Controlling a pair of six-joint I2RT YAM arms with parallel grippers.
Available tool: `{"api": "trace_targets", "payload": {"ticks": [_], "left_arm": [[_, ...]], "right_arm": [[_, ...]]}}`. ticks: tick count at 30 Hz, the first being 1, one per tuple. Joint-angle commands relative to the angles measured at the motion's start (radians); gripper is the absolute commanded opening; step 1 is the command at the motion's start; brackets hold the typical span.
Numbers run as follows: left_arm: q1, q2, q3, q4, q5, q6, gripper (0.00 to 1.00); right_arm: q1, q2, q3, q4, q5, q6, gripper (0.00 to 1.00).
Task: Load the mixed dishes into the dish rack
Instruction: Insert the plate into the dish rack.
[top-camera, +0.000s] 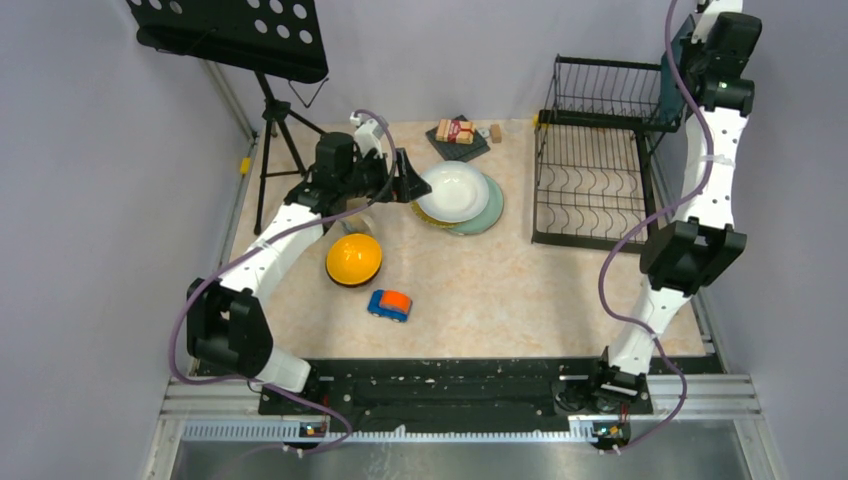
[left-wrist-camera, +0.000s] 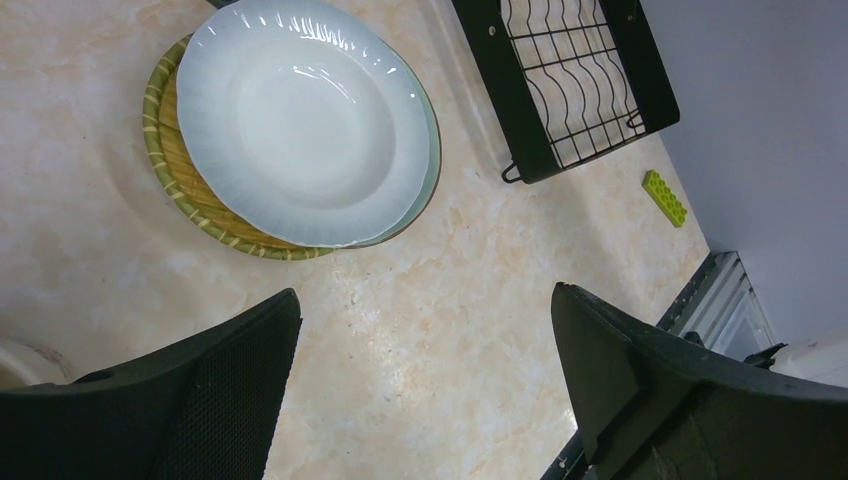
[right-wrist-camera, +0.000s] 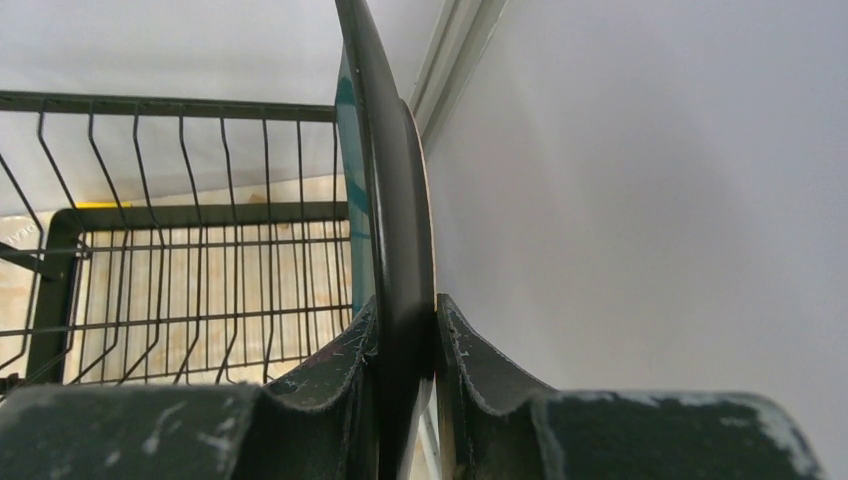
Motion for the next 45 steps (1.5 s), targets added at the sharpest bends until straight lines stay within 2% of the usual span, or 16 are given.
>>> {"api": "trace_targets", "payload": {"ticks": [1, 21, 24, 26, 28, 30, 34, 45], "left_arm": [[0.006, 0.008, 0.053, 0.016, 0.023, 0.008, 0.99], [0.010, 0.022, 0.072, 0.003, 0.021, 0.000, 0.99], [0.010, 0.024, 0.072, 0.003, 0.023, 0.000, 0.99], [0.010, 0.027, 0.072, 0.003, 0.023, -0.002, 0.99], [0.010, 0.030, 0.073, 0.006, 0.025, -0.005, 0.99], [0.010, 0.033, 0.073, 0.011, 0.030, -0.009, 0.99], [0.010, 0.036, 0.074, 0.013, 0.036, -0.011, 0.99], [0.010, 0.036, 0.064, 0.015, 0.040, -0.010, 0.99]], "right_arm": [[-0.007, 0.014, 0.089, 0.115, -0.010, -0.032, 0.00], [-0.007, 0.082, 0.135, 0.085, 0.083, 0.049, 0.00], [-0.007, 0.085, 0.147, 0.071, 0.067, 0.053, 0.13], [-0.006, 0.082, 0.149, 0.065, 0.067, 0.058, 0.32], [-0.007, 0.078, 0.147, 0.065, 0.061, 0.058, 0.36], [-0.006, 0.075, 0.145, 0.066, 0.061, 0.059, 0.48], [-0.007, 0.066, 0.145, 0.062, 0.062, 0.070, 0.60], [-0.007, 0.027, 0.091, 0.034, 0.063, 0.090, 0.63]]}}
